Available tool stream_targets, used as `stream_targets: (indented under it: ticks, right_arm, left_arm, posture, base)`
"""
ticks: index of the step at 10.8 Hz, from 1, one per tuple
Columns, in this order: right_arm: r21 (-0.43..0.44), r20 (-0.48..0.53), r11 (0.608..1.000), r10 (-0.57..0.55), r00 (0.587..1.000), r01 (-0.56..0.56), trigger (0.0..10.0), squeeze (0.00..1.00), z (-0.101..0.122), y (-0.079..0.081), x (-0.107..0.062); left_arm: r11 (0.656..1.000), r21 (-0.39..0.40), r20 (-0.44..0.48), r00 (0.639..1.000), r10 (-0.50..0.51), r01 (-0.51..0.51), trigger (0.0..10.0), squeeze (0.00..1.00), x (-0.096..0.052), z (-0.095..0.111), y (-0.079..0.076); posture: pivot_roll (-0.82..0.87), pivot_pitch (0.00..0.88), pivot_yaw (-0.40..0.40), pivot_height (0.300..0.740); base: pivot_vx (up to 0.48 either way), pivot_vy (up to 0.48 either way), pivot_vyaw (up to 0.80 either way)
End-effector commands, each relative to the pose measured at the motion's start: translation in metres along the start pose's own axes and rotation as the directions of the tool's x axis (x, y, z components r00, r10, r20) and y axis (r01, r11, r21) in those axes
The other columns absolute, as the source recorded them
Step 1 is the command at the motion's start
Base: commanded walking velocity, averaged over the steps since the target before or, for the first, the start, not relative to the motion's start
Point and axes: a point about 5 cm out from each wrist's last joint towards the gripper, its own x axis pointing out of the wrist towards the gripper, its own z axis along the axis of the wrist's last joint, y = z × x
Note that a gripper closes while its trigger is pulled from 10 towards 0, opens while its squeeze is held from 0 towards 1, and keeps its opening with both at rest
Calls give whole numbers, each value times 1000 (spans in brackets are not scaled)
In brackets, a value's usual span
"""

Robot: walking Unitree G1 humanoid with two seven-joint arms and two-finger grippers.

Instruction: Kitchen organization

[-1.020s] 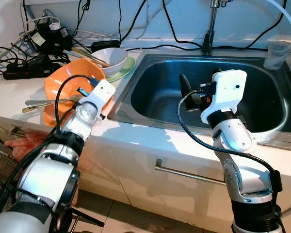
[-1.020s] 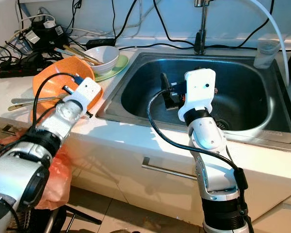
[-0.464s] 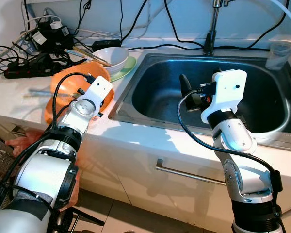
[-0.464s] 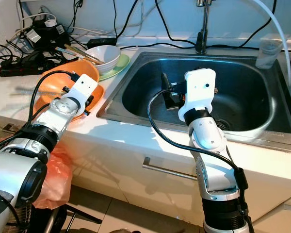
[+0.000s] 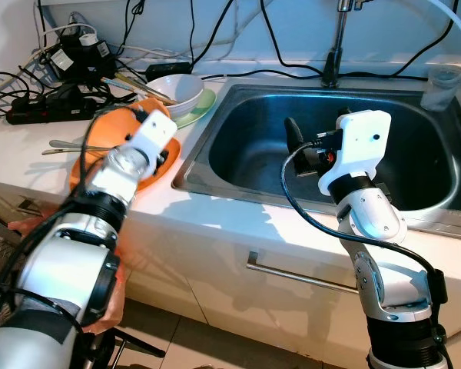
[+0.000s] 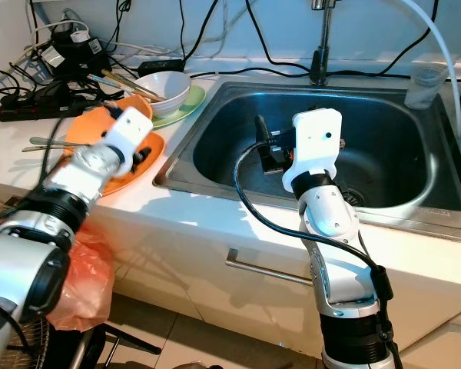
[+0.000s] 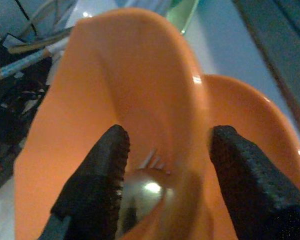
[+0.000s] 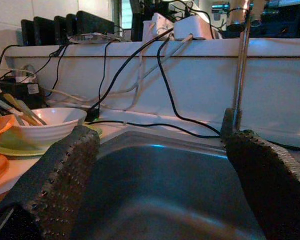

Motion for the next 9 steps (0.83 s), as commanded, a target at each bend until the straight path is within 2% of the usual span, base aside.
stream_targets:
  ticks: [1, 3, 7, 9]
  right_arm:
    - [-4, 12, 1000, 10, 1000, -10, 10000, 0, 3, 3, 2]
    - [-6, 12, 1000, 10, 1000, -10, 10000, 0, 3, 3, 2]
    - [-9, 16, 1000, 17, 1000, -17, 10000, 0, 3, 3, 4]
    - [-9, 20, 1000, 20, 1000, -20, 10000, 0, 3, 3, 4]
  left_arm:
    - [1000, 18, 18, 1000, 21, -22, 10000, 1000, -3, 11, 15]
    - [999, 38, 34, 999, 2, -3, 10000, 1000, -6, 18, 19]
    - [997, 76, 11, 1000, -18, 17, 10000, 1000, -9, 12, 24]
    - [997, 75, 40, 999, -4, 1, 10000, 1000, -12, 20, 27]
  posture:
    - [-28, 0, 133, 740]
    - [-23, 0, 131, 740]
    - [-15, 0, 126, 740]
    - [-14, 0, 126, 740]
  base:
    - [0, 0, 0]
    - [0, 0, 0]
    - [0, 0, 0]
    - [0, 0, 0]
